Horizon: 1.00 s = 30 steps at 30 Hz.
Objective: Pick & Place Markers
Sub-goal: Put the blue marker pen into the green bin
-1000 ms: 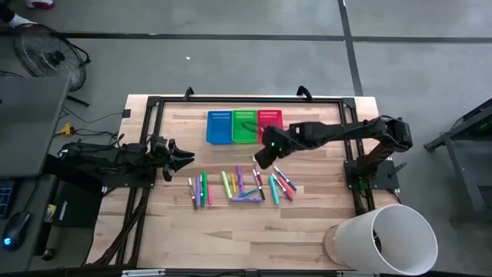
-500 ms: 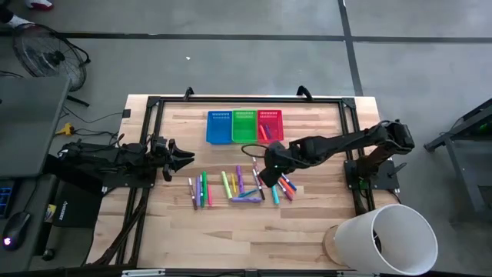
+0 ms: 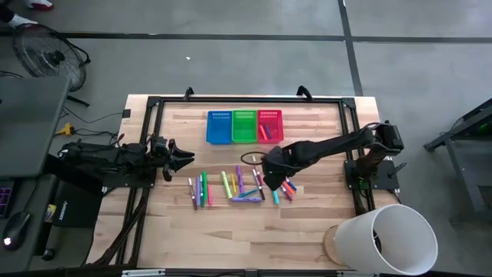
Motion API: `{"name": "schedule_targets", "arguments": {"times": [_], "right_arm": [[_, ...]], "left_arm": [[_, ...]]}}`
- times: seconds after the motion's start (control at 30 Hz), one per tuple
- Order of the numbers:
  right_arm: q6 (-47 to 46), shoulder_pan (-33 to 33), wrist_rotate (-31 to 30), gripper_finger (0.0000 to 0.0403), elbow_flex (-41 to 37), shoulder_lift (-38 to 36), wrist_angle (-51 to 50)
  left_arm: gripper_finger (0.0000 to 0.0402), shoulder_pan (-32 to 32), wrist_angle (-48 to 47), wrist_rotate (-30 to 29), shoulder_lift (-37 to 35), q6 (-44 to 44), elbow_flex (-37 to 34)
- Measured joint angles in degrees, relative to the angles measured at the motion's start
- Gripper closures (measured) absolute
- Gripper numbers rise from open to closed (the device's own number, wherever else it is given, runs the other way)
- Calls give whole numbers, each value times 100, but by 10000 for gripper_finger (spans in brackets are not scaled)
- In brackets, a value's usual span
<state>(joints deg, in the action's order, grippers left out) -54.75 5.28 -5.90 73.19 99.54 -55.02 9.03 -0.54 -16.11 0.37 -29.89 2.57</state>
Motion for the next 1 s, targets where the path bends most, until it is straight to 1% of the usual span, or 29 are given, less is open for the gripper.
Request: {"name": "schedule_targets", "arguments": {"times": [0.17,0.3,0.5,0.7,1.0], "right_arm": [[118,-152,249,256,0,325,4],[135,-317,327,258,0,502,24],[568,-503,499,254,2,782,97],[975,-646,524,252,2,1048,105],[1178,-719,465,252,4,1153,134]], "left_arm": [[286,-1,0,-1,-1,-2,0],[286,-1,0,1,0,0,0],[286,1,2,1,1,0,0],[286,1,1,1,0,-2,0],[286,0,1,1,0,0,1]]}}
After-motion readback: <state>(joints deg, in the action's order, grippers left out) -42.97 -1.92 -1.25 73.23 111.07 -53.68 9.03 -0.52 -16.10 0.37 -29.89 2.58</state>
